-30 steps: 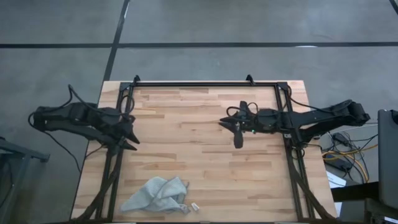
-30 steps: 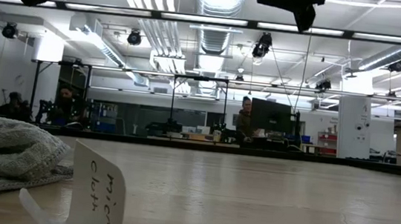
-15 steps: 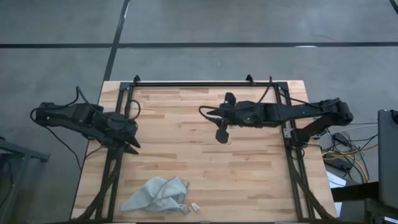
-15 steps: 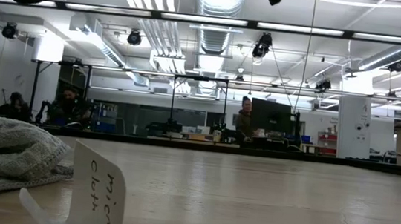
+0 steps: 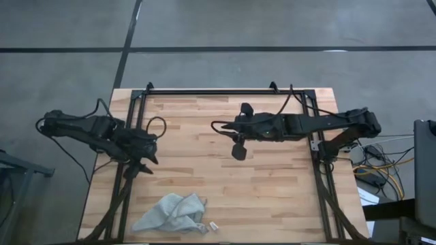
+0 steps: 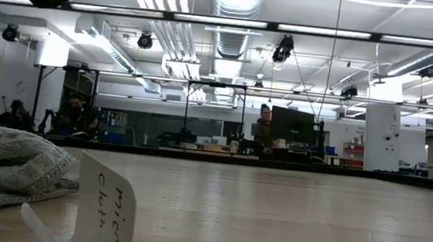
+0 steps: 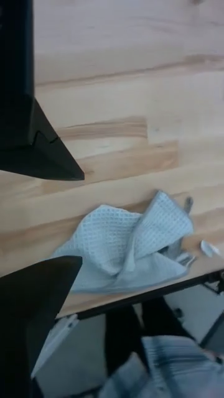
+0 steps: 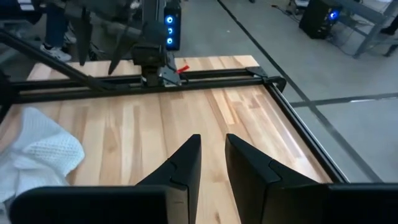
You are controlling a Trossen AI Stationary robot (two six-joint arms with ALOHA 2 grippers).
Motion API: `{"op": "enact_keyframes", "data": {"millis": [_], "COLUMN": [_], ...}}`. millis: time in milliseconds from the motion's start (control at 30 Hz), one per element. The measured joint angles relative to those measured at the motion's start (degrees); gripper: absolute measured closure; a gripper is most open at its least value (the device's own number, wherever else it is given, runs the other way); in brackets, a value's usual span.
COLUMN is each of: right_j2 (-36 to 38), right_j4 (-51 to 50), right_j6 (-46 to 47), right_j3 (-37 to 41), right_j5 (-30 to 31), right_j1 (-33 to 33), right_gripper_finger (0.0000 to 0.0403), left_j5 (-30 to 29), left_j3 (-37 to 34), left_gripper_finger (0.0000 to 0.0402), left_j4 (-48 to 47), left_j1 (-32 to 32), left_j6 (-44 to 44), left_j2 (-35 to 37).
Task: Fold microfiber towels
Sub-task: Prepare the microfiber cloth on the table
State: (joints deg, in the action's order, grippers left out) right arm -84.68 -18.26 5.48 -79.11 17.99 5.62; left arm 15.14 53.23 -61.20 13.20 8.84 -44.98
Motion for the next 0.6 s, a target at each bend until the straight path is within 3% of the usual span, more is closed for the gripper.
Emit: {"op": "enact_keyframes", "data": {"millis": [300,600], "right_j2": [2.82,4.08], "right_j4": [-0.99,-1.25], "right_j6": [0.95,0.55], "right_j3": [0.0,0.0], "right_j5": [0.0,0.01], "right_j1": [0.84,0.9], "right_gripper_finger": [0.033,0.0337], "left_j5": [0.31,0.23], "left_j3": [0.0,0.0], "left_gripper_finger": [0.019,0.0191], "left_j4": [-0.21,-4.07], "left_j1": [2.47,11.81], "left_j6": [-1.71,-8.74], "left_j2": [-0.12,-1.79]}}
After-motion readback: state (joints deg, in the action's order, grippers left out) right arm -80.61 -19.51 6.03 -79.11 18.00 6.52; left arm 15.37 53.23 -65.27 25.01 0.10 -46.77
